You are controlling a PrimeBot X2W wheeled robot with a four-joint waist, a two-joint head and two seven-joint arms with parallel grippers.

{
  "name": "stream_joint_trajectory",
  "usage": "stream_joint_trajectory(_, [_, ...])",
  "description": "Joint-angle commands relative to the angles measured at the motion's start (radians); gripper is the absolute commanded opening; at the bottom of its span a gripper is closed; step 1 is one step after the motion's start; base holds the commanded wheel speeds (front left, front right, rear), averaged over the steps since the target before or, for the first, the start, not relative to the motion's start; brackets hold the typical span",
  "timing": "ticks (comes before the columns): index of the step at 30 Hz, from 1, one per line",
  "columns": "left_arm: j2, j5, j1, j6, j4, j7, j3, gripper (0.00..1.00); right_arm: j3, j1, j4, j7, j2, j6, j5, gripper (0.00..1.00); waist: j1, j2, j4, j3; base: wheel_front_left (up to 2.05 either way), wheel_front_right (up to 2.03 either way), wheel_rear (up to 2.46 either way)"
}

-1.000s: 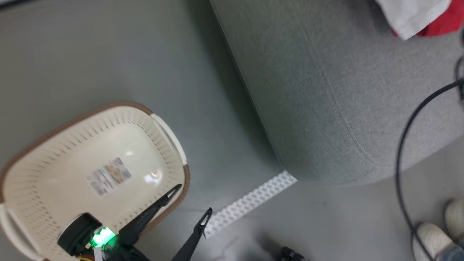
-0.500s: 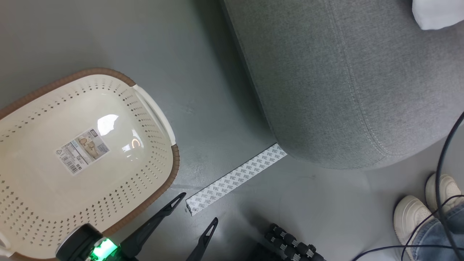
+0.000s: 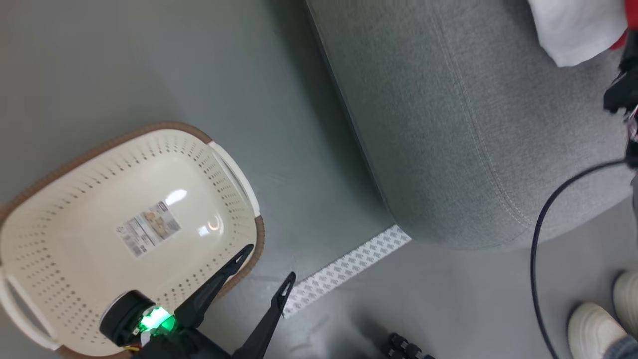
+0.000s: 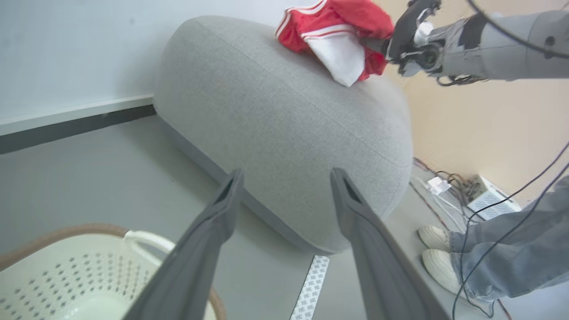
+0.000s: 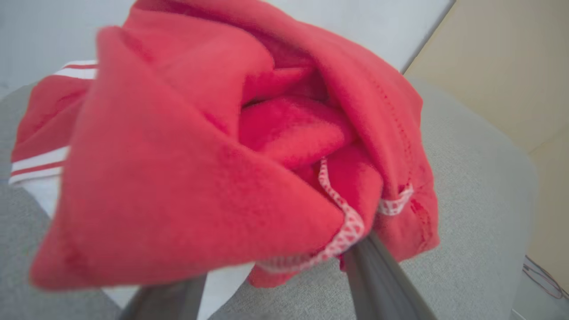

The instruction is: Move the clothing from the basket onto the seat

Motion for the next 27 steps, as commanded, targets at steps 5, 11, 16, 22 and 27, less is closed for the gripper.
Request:
stream_joint_trajectory(5, [-0.067,-0.053,-0.011,0.013,0.151,-0.062,-0.013,1.0,0.067,0.151,-0.052,0.0,-0.012,-0.001,-0.013,1.0,0.0002,0.0,0.112,-0.233,0.0,0.0,0.0])
stream_joint_trajectory(11, [-0.153,-0.113,0.022,0.047,0.328,-0.123,-0.009,1.0,0.088,0.328,-0.128,0.0,-0.021,-0.001,0.029,1.0,0.0002,0.0,0.194,-0.429,0.0,0.0,0.0])
stream_joint_trajectory(16, [-0.215,-0.155,0.041,0.073,0.451,-0.154,0.018,1.0,0.064,0.487,-0.211,0.001,-0.009,-0.001,0.068,1.0,0.0002,0.0,0.26,-0.573,0.0,0.0,0.0])
stream_joint_trajectory(22, [-0.252,-0.183,0.059,0.104,0.558,-0.166,0.055,1.0,-0.013,0.698,-0.347,0.014,0.04,-0.001,0.064,1.0,0.0002,0.0,0.343,-0.713,0.0,0.0,0.0])
stream_joint_trajectory(27, [-0.261,-0.199,0.062,0.138,0.609,-0.168,0.098,1.0,-0.073,0.833,-0.493,0.039,0.118,-0.001,0.032,1.0,0.0002,0.0,0.39,-0.76,0.0,0.0,0.0])
